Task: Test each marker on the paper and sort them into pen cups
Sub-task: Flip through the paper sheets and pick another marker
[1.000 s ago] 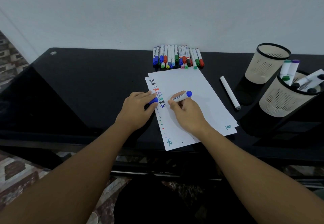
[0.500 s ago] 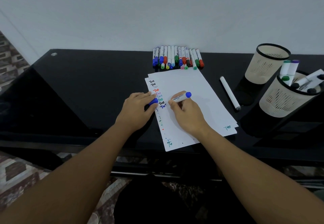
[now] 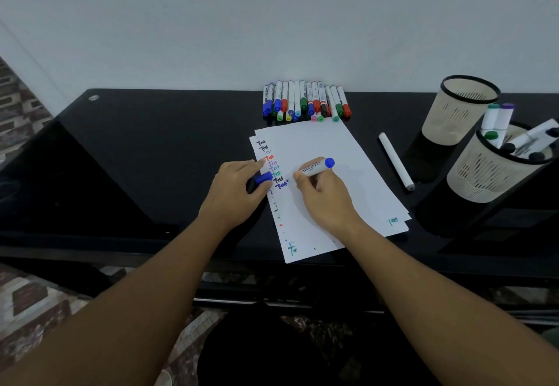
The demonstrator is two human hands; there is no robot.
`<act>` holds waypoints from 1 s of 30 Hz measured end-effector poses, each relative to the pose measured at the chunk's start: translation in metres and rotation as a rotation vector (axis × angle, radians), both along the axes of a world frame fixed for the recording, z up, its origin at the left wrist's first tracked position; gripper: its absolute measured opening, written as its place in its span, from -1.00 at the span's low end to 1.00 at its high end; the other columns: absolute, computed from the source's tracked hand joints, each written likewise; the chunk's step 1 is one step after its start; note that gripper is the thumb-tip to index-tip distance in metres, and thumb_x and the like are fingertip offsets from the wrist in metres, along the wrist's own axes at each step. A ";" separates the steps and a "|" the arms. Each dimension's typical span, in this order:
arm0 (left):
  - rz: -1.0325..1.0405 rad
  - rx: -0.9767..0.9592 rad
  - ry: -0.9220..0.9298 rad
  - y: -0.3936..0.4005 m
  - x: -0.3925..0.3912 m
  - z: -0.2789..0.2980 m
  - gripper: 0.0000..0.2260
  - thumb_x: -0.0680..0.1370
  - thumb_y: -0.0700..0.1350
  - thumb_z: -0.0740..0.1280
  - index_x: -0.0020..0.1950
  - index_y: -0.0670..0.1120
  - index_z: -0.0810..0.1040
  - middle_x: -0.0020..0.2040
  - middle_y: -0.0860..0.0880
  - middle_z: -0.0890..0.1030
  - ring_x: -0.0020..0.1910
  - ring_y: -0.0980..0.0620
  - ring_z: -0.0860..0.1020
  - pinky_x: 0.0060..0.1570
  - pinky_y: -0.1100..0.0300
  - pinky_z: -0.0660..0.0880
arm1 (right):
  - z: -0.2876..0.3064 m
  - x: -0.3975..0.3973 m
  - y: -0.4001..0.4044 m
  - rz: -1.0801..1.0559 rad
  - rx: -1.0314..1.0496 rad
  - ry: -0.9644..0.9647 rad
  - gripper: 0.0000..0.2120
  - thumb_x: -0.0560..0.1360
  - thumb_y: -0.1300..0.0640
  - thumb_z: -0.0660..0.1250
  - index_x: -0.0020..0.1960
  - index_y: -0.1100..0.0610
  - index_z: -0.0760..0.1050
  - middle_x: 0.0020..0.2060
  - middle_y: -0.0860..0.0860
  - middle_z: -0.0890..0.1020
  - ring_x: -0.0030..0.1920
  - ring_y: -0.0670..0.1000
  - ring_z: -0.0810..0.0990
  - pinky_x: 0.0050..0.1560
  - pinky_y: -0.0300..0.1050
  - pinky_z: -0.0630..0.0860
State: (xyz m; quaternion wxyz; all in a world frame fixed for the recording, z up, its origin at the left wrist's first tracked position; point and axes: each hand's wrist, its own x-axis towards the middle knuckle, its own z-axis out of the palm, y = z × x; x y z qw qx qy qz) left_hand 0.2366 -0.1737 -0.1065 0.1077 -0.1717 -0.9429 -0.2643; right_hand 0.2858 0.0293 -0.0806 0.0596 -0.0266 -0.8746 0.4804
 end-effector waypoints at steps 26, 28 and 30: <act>0.017 0.119 0.039 -0.001 0.005 0.008 -0.82 0.64 -0.02 0.35 0.23 0.04 0.55 0.08 0.13 0.64 -0.04 0.14 0.55 -0.07 0.11 0.56 | 0.038 -0.016 0.027 0.251 -0.047 -0.080 -0.63 0.73 0.13 0.18 0.46 -0.22 0.32 0.23 -0.03 0.62 -0.16 -0.04 0.57 0.08 -0.08 0.56; 0.018 0.117 0.044 -0.001 0.005 0.009 -0.82 0.64 -0.03 0.35 0.24 0.03 0.55 0.08 0.12 0.64 -0.04 0.14 0.55 -0.07 0.11 0.57 | 0.035 -0.019 0.030 0.315 0.215 -0.090 -0.54 0.71 0.07 0.23 0.51 -0.19 0.13 0.27 0.04 0.61 -0.02 0.02 0.56 0.15 0.02 0.55; 0.019 0.115 0.052 0.000 0.006 0.009 -0.81 0.64 -0.02 0.34 0.24 0.04 0.55 0.08 0.12 0.64 -0.05 0.14 0.55 -0.08 0.11 0.56 | 0.033 -0.022 0.032 0.310 0.472 -0.050 -0.68 0.71 0.03 0.22 0.42 -0.06 0.24 0.20 0.06 0.65 -0.01 0.06 0.61 0.06 0.10 0.59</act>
